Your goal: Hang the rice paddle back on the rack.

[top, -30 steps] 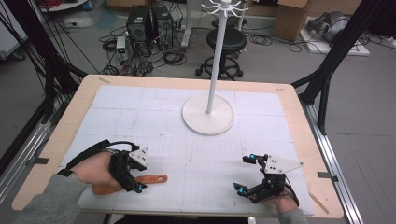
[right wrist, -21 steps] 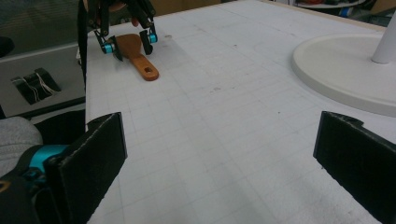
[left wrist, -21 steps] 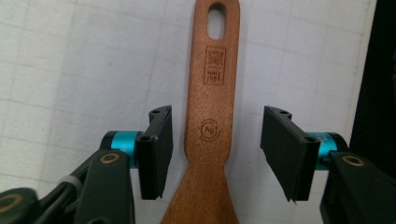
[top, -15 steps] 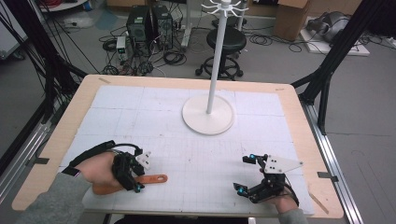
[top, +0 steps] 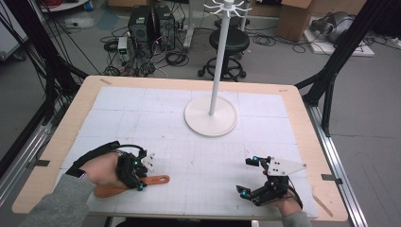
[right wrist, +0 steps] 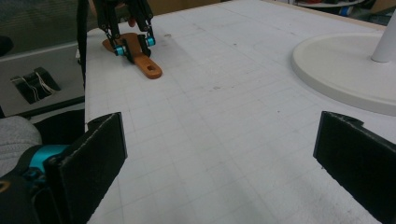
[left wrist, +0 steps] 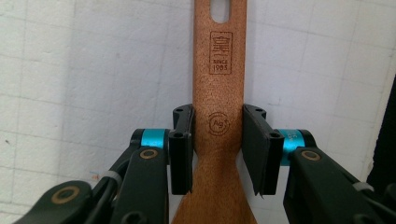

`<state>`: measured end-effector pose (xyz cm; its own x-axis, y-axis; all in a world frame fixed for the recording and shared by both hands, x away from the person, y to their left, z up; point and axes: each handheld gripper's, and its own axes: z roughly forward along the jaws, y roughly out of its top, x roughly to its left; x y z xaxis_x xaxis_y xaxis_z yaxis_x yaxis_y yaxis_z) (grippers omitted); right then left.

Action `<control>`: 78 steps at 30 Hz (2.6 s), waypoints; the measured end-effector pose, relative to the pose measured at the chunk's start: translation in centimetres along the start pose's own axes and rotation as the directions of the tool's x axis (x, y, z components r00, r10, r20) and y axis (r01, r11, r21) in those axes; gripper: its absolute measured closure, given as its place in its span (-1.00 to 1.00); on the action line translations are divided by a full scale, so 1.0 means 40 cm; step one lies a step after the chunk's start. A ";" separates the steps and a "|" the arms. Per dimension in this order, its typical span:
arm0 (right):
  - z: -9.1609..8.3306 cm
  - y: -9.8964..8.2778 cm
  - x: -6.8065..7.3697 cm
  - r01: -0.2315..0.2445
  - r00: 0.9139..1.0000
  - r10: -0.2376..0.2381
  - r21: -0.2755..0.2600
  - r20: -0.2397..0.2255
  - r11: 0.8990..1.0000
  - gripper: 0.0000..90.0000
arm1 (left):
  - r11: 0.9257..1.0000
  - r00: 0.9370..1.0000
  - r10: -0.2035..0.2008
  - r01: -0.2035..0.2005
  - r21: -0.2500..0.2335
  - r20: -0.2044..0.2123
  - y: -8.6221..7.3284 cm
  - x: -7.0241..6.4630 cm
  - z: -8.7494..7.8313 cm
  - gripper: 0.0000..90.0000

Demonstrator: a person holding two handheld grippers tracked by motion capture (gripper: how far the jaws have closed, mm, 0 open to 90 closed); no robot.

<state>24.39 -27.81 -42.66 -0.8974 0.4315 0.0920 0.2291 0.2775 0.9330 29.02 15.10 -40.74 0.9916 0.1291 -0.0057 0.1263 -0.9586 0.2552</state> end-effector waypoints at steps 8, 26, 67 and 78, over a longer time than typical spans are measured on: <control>0.000 -0.001 -0.001 -0.001 1.000 0.001 0.003 0.003 1.000 -0.97 | 0.992 0.999 -0.039 0.039 -0.117 -0.005 -0.030 -0.007 -0.027 0.45; 0.001 -0.001 -0.002 0.000 1.000 0.000 0.009 0.009 1.000 -0.97 | 0.863 0.992 -0.123 0.095 -0.497 -0.024 -0.096 -0.036 -0.164 0.46; -0.035 0.001 0.004 -0.015 1.000 0.015 -0.062 0.002 0.998 -0.97 | 0.457 0.979 -0.203 0.108 -0.883 0.015 -0.036 0.069 -0.245 0.46; -0.033 -0.007 -0.009 -0.031 1.000 0.030 -0.058 -0.007 0.998 -0.97 | 0.460 0.977 -0.215 0.112 -0.881 0.012 0.016 0.121 -0.266 0.46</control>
<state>24.16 -29.17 -42.48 -0.8929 0.4333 0.1227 0.2342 0.2142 0.9483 33.59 17.83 -30.30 0.9416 0.3289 -0.0720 0.1449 -0.2027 0.9685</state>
